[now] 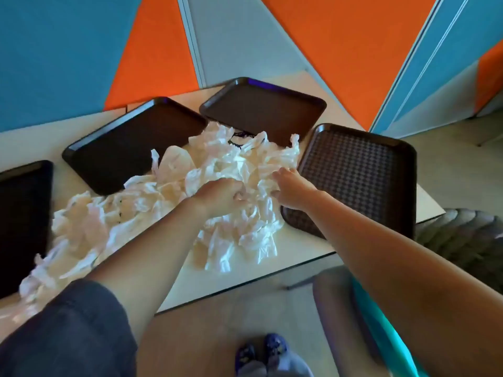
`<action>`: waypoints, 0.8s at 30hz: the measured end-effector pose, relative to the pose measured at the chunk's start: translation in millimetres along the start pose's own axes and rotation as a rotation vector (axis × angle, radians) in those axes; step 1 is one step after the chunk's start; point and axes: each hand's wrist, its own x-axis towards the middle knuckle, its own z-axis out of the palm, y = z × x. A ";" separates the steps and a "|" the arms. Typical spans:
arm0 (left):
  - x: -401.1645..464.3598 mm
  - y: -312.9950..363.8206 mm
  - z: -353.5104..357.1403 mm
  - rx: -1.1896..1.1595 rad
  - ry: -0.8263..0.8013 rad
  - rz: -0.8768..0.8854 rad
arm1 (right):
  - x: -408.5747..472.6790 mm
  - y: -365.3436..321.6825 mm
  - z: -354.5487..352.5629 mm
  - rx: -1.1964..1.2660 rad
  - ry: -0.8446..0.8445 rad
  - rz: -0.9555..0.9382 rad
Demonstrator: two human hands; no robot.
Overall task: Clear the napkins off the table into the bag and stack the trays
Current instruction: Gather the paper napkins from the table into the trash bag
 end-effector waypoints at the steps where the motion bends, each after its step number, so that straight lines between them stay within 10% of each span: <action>1: -2.3 0.7 8.0 -0.045 -0.068 -0.006 | -2.7 -0.7 7.4 -0.024 -0.057 -0.004; 10: -16.0 -6.0 74.7 -0.149 -0.233 0.092 | -17.5 -1.5 70.8 -0.135 -0.154 -0.058; 24: -11.3 -7.2 48.4 -0.235 -0.021 0.085 | -23.6 -6.8 43.4 0.067 -0.002 0.067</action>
